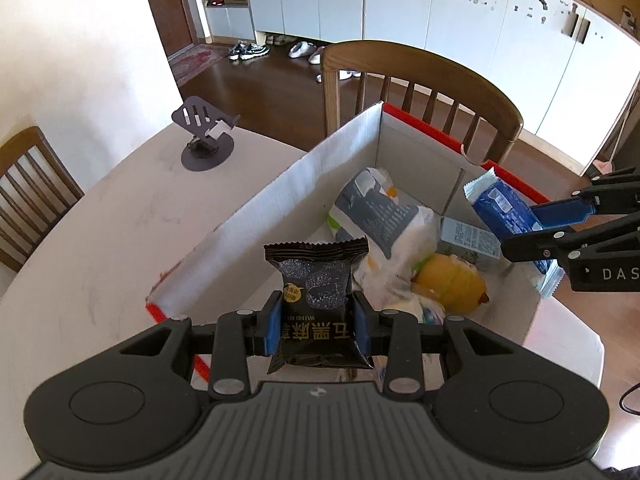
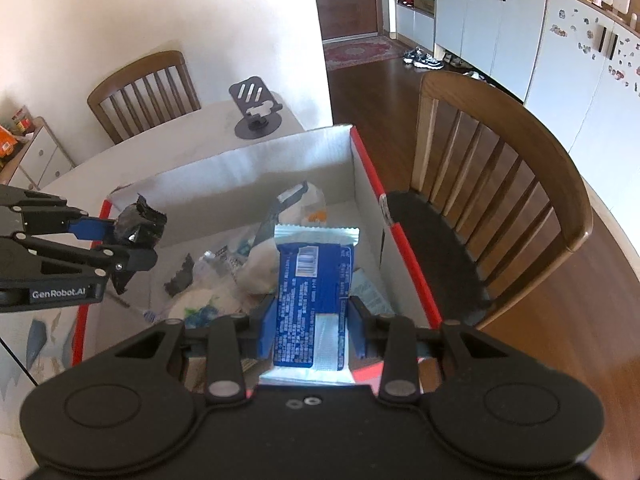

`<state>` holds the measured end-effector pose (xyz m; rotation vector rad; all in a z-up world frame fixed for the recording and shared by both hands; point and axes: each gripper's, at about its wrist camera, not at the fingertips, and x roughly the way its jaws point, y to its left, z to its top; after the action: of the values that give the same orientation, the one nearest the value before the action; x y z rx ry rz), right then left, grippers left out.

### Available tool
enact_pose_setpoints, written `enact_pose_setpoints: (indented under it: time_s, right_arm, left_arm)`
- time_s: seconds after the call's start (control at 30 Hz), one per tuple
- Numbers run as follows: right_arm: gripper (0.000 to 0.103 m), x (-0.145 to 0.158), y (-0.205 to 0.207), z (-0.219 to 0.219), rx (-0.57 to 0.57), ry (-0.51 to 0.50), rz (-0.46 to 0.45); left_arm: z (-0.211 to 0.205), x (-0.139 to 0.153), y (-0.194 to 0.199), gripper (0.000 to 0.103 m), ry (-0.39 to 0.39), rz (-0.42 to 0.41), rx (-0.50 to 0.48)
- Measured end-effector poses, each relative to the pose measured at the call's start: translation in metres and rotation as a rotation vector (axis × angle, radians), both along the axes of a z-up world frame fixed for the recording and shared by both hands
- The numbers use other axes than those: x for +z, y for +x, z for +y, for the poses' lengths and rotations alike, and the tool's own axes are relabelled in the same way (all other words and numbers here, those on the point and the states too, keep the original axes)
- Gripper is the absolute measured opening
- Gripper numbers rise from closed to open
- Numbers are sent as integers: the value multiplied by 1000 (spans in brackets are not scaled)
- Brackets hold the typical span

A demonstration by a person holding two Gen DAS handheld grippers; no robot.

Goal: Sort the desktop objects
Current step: 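Lower both items into the box and open the left tool, then the right tool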

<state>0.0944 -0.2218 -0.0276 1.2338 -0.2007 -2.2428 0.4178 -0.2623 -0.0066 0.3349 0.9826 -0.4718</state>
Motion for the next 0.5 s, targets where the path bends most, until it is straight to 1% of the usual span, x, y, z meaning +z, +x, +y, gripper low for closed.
enact_pose_setpoints:
  time_s: [0.1, 0.23, 0.37, 0.5]
  right_arm:
    - [35, -2, -7, -5, -4, 5, 3]
    - [35, -10, -17, -13, 22, 15, -26]
    - [35, -16, -24, -18, 30, 45, -25]
    - [35, -20, -30, -21, 25, 66, -23]
  left_arm:
    - [-5, -6, 9, 34, 14, 15, -3]
    - [-12, -18, 17, 34, 41, 47, -10]
    - [-17, -29, 24, 34, 75, 68, -28]
    - [-18, -36, 32, 34, 90, 81, -23]
